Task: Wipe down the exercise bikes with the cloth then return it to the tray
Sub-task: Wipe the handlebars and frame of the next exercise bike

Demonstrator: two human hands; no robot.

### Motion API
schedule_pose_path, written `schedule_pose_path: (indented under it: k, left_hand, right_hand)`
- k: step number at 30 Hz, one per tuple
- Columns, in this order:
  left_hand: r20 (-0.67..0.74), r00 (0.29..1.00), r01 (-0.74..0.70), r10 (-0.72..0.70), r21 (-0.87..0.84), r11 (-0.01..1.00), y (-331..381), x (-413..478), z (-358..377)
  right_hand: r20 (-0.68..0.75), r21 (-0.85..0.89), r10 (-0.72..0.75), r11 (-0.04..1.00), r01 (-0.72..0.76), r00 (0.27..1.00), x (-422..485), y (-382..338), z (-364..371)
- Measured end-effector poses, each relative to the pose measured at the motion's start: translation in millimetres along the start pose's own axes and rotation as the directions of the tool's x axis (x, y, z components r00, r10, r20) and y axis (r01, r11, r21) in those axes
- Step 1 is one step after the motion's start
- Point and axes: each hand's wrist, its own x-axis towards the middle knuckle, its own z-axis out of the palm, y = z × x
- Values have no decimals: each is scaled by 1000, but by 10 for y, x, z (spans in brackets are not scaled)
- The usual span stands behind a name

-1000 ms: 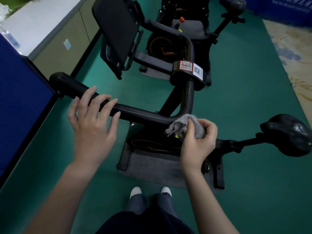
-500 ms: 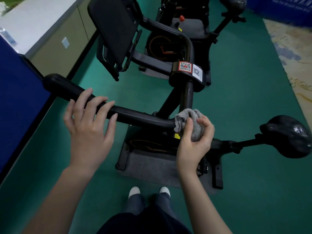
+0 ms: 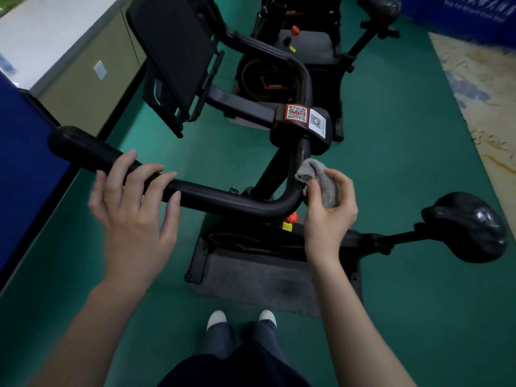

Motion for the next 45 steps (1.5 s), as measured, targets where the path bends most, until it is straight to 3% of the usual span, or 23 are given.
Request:
schedule_pose_path:
  k: [3,6,8,13,15,21,26,28,31,34,37,40,45]
  left_hand:
    - [-3,1000,2,-2,-1,1000,3,-3,0]
    - [-7,1000,3,-3,0,1000,8,3,1]
    - [-7,1000,-1,1,-1,1000,6,8,2]
    - [2,1000,12,-12,-13,1000,11,3,-10]
    - [10,1000,15,-15,-18,1000,19,-1,-16]
    - [17,1000,20,-20,-22,1000,27,12,-38]
    - [14,999,43,-42,-42,998,83,36,-69]
    - [9,998,64,-63,-69,996,163,58,-74]
    - [65,998,35,-27,-124,992,395,126,-46]
    - [192,981,-5,35,-156,988,676,176,34]
    - [282,959,17,27,-150,989,872,180,112]
    - [299,954,40,-14,-79,996,969,155,154]
    - [273,958,100,-91,-18,995,1029,166,197]
  right_hand:
    - [54,-28,-176,984,177,983,-47,-51,-139]
    - [247,-75,-448,876,477,860,-265,-19,-243]
    - [335,-106,-492,828,551,804,-249,-12,-238]
    - [333,-231,-332,879,418,883,153,-90,-158]
    - [281,-218,-339,889,404,898,195,-122,-181]
    - [360,-172,-496,797,579,790,-129,-76,-137]
    - [296,-216,-339,887,408,893,243,-74,-27]
    - [283,-192,-333,899,394,899,328,-76,-51]
    - [277,-146,-411,876,461,869,261,-54,-137]
    - [361,-120,-464,837,534,809,124,56,-206]
    - [385,-111,-406,871,479,829,299,122,-245]
    - [371,-91,-386,890,447,845,647,78,-184]
    - [480,-43,-419,866,498,771,880,-40,87]
